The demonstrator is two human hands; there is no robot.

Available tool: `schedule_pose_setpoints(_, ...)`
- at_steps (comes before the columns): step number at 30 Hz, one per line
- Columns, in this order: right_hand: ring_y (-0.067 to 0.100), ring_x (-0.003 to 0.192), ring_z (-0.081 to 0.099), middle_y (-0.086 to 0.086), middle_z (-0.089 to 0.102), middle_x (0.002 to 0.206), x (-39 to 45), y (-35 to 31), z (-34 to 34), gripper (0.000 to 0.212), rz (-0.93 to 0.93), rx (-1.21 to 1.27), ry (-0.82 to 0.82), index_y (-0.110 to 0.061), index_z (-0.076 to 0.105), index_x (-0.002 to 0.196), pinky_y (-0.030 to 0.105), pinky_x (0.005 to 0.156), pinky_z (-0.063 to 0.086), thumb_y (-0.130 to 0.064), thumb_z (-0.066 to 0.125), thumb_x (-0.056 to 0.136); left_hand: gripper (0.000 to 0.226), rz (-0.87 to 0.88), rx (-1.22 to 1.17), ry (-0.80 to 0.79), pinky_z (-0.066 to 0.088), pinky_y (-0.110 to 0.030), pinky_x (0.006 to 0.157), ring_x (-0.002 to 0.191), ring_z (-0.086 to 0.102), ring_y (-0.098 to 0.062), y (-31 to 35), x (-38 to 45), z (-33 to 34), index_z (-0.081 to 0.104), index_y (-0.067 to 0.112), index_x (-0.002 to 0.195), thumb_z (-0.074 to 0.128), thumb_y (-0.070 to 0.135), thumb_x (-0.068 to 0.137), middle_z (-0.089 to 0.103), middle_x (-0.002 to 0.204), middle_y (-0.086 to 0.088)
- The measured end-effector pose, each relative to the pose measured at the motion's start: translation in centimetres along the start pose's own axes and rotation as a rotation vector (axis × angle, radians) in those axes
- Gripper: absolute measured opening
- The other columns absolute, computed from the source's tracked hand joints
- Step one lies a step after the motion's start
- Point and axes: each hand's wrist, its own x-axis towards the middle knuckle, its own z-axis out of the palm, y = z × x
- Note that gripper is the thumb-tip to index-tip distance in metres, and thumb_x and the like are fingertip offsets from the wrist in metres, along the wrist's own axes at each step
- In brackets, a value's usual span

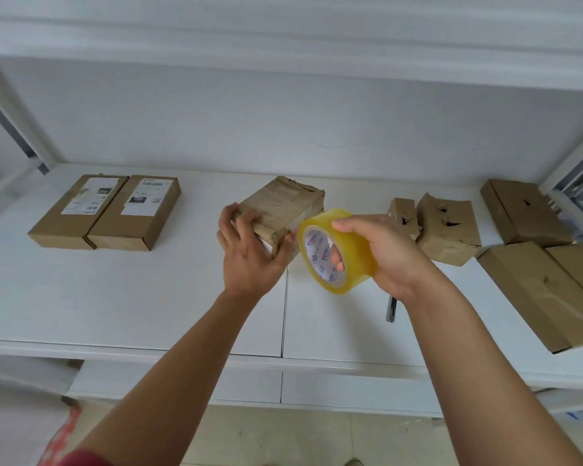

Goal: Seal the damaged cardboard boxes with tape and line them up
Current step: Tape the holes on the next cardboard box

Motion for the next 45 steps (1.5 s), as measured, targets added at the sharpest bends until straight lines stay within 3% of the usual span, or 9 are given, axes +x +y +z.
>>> schedule_pose_setpoints(9,0.022,0.048,0.059,0.015,0.064,0.057,-0.5,1.3,-1.0,0.03,0.026,-0.131,0.018,-0.015,0.068,0.057,0.025,0.053,0.049,-0.019,0.063,0.086,0.079,-0.048,-0.057,-0.048,0.048,-0.042,0.087,0.13,0.035,-0.032,0.0,-0.8,-0.2,0.047,0.005,0.117,0.065,0.065,0.07,0.031,0.14,-0.015)
schedule_pose_setpoints(16,0.025,0.058,0.059,0.017,0.063,0.063,-0.2,3.8,-2.1,0.031,0.076,-0.155,0.027,-0.016,0.065,0.057,0.028,0.062,0.048,-0.018,0.059,0.087,0.089,-0.106,-0.202,-0.095,0.039,-0.026,0.095,0.133,0.03,-0.016,1.2,-1.2,0.3,0.044,0.012,0.118,0.069,0.075,0.06,0.023,0.136,0.002)
schedule_pose_setpoints(21,0.003,0.042,0.051,-0.004,0.058,0.051,0.0,6.8,-3.1,0.033,0.14,-0.234,0.116,-0.021,0.057,0.056,0.01,0.039,0.035,-0.019,0.058,0.088,0.081,-0.123,-0.17,-0.231,0.045,-0.036,0.093,0.137,0.027,-0.021,0.6,-2.7,1.8,0.042,0.014,0.119,0.069,0.061,0.058,0.023,0.141,-0.005)
schedule_pose_setpoints(26,0.008,0.055,0.047,-0.01,0.05,0.056,0.8,9.8,-3.1,0.024,0.17,-0.344,0.173,-0.021,0.054,0.065,0.027,0.058,0.036,-0.044,0.057,0.072,0.086,-0.229,-0.086,-0.301,0.05,-0.047,0.09,0.135,0.026,-0.024,0.5,-3.7,2.9,0.041,0.015,0.115,0.065,0.071,0.053,0.023,0.143,-0.004)
schedule_pose_setpoints(30,0.011,0.06,0.049,-0.011,0.05,0.059,1.1,12.3,-3.9,0.031,0.147,-0.398,0.262,-0.018,0.054,0.065,0.029,0.059,0.037,-0.04,0.061,0.086,0.089,-0.077,0.14,-0.327,0.043,-0.055,0.102,0.133,0.032,-0.039,-0.1,-4.3,2.7,0.044,0.007,0.112,0.071,0.075,0.063,0.032,0.147,-0.014)
schedule_pose_setpoints(33,0.009,0.073,0.059,-0.012,0.063,0.076,1.0,13.2,-4.3,0.021,0.138,-0.383,0.309,-0.022,0.064,0.082,0.026,0.064,0.042,-0.043,0.064,0.086,0.083,0.117,0.277,-0.322,0.029,-0.061,0.111,0.137,0.036,-0.042,-0.2,-3.5,2.1,0.053,-0.001,0.107,0.053,0.076,0.077,0.043,0.147,-0.019)
schedule_pose_setpoints(36,0.009,0.08,0.06,-0.01,0.065,0.087,0.9,13.6,-4.2,0.02,0.125,-0.387,0.292,-0.029,0.061,0.087,0.026,0.066,0.042,-0.048,0.062,0.085,0.085,0.271,0.331,-0.369,0.021,-0.054,0.119,0.145,0.031,-0.035,0.2,-2.4,2.0,0.053,0.0,0.128,0.037,0.072,0.087,0.04,0.154,-0.013)
schedule_pose_setpoints(40,0.01,0.083,0.061,-0.01,0.065,0.087,0.8,13.7,-4.3,0.017,0.105,-0.378,0.279,-0.029,0.061,0.088,0.025,0.067,0.043,-0.046,0.062,0.089,0.083,0.342,0.449,-0.655,0.01,-0.039,0.123,0.151,0.016,-0.018,-0.2,-1.9,2.6,0.033,0.015,0.153,0.013,0.067,0.092,0.027,0.162,-0.003)
schedule_pose_setpoints(45,0.011,0.084,0.063,-0.01,0.067,0.087,0.3,14.0,-4.8,0.022,0.07,-0.355,0.255,-0.027,0.064,0.091,0.027,0.072,0.048,-0.049,0.062,0.091,0.065,0.356,0.453,-0.638,0.011,-0.039,0.123,0.152,0.015,-0.022,-0.3,-2.1,2.9,0.031,0.019,0.155,0.035,0.056,0.101,0.023,0.162,-0.009)
